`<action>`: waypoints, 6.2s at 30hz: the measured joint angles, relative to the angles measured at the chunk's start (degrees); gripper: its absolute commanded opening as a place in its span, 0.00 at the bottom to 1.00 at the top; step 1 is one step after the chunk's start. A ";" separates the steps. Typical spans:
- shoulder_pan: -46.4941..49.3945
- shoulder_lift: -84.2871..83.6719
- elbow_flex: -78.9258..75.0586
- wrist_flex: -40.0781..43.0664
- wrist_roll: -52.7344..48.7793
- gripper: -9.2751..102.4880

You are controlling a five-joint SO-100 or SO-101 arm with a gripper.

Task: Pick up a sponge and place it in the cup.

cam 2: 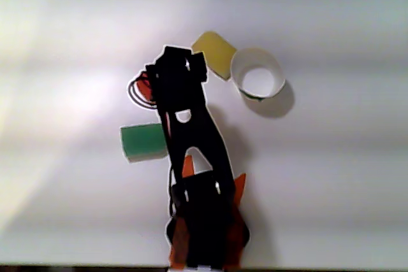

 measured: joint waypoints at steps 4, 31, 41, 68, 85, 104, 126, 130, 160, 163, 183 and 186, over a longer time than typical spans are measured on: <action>-1.49 -2.64 -0.09 -4.57 -0.79 0.08; -4.75 -12.83 11.51 -26.98 -2.72 0.09; -3.69 -13.97 4.13 -24.43 -5.80 0.40; -4.57 -24.61 -5.27 -27.07 -7.29 0.50; -1.05 -26.10 2.37 -35.42 -10.99 0.49; 0.09 -24.43 10.20 -39.46 -8.26 0.29; 0.62 -11.69 5.62 -20.21 -11.51 0.08; 2.55 -5.54 3.16 -16.61 -12.04 0.08; 32.52 15.29 8.88 -13.62 -47.55 0.08; 35.68 15.21 9.93 -13.45 -47.72 0.08; 38.32 -1.23 1.85 -19.42 -45.44 0.28; 37.44 -1.67 0.53 -20.04 -43.51 0.36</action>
